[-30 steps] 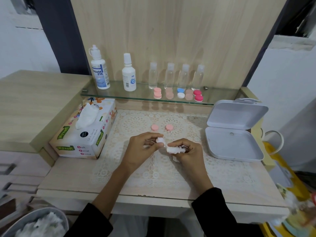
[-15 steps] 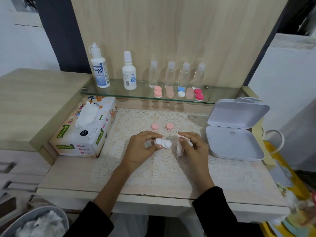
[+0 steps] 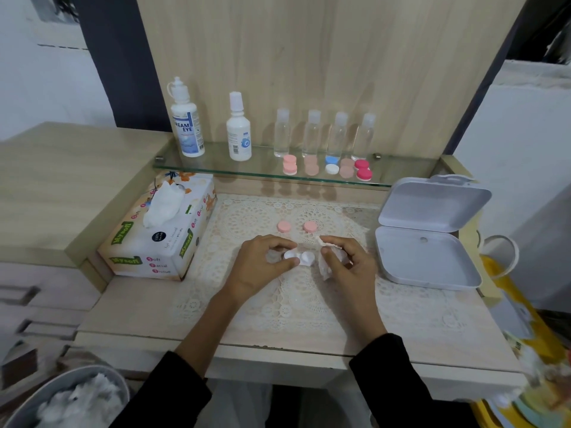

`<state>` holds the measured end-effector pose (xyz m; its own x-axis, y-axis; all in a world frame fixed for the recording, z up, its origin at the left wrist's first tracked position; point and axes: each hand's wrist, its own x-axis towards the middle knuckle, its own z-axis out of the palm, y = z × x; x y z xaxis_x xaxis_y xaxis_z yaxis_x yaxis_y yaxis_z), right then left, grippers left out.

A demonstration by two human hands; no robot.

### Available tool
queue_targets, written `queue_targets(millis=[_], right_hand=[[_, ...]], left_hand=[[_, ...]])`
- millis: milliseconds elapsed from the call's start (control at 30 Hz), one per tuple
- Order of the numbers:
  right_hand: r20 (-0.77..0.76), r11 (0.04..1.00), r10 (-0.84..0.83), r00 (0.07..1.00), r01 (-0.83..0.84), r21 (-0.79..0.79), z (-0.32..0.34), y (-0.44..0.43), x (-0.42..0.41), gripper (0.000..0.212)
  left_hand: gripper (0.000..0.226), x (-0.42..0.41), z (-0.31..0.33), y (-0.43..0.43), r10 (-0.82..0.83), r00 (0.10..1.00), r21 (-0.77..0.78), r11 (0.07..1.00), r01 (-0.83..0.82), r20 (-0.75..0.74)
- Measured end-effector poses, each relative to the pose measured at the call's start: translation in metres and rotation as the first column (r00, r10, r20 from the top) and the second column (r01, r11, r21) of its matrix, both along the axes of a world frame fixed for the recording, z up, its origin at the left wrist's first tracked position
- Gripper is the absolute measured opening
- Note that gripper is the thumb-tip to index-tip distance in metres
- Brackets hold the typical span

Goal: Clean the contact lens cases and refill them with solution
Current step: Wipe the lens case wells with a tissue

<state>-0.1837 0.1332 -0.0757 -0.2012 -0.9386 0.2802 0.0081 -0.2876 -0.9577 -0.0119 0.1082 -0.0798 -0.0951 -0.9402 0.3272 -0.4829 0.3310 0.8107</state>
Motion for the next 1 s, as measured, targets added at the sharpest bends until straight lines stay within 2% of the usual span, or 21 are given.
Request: queue_targets(millis=[133,367,500,633,1000], right_hand=[[-0.2,0.996,-0.006,0.98,-0.012,-0.089,0.003,0.005,0.006,0.024],[-0.38,0.967,0.124,0.917,-0.198,-0.163,0.022,0.017,0.031,0.025],[-0.354,0.93,0.241,0.904,-0.319,-0.183,0.03,0.029,0.062,0.017],[-0.331,0.879,0.354,0.874,-0.433,-0.202,0.032,0.041,0.101,0.017],[-0.37,0.707,0.584,0.722,-0.677,-0.205,0.015,0.09,0.217,0.018]], left_hand=[[0.021,0.01,0.013,-0.004,-0.044,0.998,0.108,0.993,0.047,-0.033],[0.02,0.048,0.044,0.014,-0.045,0.997,0.026,0.999,0.044,0.063],[0.02,0.07,0.068,0.039,-0.016,0.999,-0.03,0.999,0.017,0.043],[0.019,0.11,0.077,0.073,0.046,0.996,-0.112,0.993,-0.037,0.079],[0.019,0.242,0.057,0.182,0.374,0.923,-0.104,0.925,-0.365,0.092]])
